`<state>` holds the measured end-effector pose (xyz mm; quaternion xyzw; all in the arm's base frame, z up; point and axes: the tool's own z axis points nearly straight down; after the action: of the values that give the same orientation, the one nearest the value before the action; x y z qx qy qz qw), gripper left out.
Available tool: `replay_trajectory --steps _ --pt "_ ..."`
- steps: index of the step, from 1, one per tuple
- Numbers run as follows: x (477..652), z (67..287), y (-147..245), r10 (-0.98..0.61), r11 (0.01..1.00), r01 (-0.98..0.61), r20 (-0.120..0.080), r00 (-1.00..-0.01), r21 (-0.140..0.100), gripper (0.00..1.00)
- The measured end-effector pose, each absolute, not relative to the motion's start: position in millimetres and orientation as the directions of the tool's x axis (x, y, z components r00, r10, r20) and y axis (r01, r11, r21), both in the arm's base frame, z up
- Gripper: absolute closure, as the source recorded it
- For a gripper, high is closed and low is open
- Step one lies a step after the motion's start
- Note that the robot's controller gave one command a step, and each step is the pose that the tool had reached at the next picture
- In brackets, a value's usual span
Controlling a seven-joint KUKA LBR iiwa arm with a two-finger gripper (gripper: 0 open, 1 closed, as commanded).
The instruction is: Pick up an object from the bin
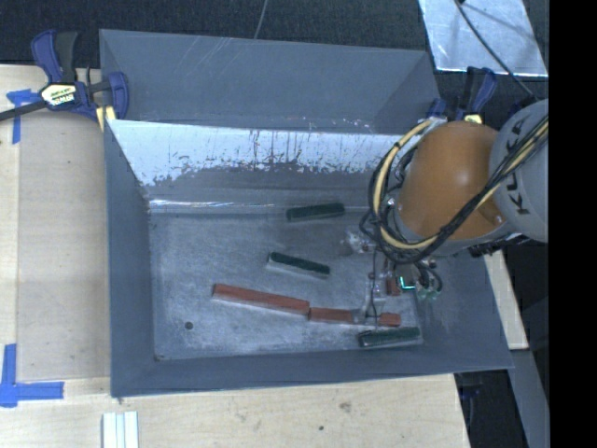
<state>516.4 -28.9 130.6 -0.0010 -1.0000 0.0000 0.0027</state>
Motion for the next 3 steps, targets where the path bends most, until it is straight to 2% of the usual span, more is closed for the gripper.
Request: replay_trajectory --steps 1,2,3 --pt "518.4 135 -29 0.001 1.000 0.001 -0.003 -1.000 -0.001 0.00" --pt "500.5 72 -12 0.247 0.969 0.247 0.004 -0.969 0.001 1.00" --pt "501.2 72 -12 0.247 0.969 0.247 0.001 -0.969 0.001 1.00"
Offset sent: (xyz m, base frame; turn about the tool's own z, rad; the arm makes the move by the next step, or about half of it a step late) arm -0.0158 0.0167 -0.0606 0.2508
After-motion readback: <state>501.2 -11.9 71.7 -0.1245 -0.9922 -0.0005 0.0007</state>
